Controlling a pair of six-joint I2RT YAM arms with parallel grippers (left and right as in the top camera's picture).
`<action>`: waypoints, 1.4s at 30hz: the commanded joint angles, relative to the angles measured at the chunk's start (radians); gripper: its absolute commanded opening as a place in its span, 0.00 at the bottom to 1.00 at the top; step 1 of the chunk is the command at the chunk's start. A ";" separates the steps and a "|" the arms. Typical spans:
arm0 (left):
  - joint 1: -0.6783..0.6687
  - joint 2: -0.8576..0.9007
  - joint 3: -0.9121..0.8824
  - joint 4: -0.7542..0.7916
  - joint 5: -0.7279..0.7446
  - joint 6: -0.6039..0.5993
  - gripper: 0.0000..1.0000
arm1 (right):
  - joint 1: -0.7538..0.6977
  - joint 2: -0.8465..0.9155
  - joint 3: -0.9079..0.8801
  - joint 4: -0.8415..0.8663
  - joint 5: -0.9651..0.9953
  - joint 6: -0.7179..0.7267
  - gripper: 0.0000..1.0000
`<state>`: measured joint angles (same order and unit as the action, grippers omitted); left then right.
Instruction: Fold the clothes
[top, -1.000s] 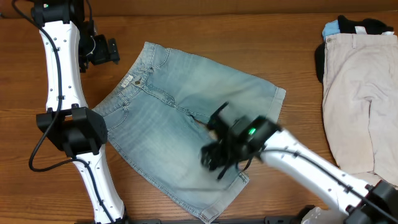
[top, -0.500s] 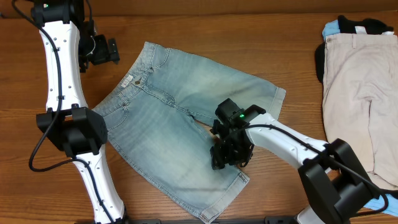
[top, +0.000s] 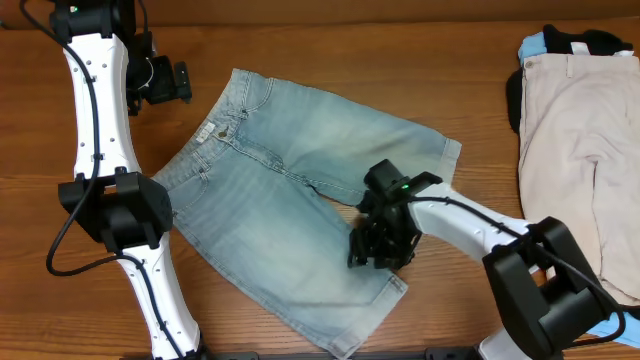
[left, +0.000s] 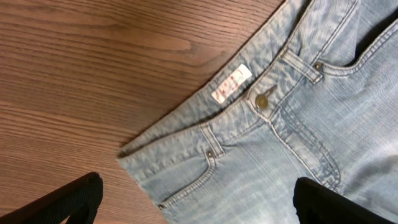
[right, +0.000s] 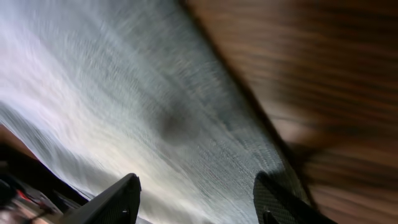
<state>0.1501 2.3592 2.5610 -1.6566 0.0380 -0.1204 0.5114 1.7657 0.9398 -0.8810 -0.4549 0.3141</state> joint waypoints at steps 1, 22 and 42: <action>0.000 -0.005 0.011 0.001 0.006 0.020 1.00 | -0.099 0.024 -0.045 0.023 0.174 0.032 0.63; 0.002 -0.005 0.011 -0.017 0.003 0.041 1.00 | -0.500 0.024 0.164 0.260 0.253 -0.032 0.63; -0.032 -0.445 0.002 -0.033 0.116 -0.006 1.00 | -0.499 -0.362 0.718 -0.423 0.253 -0.032 0.70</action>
<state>0.1516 2.0937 2.5587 -1.6848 0.0788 -0.0811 0.0128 1.5261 1.6283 -1.2598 -0.2058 0.2508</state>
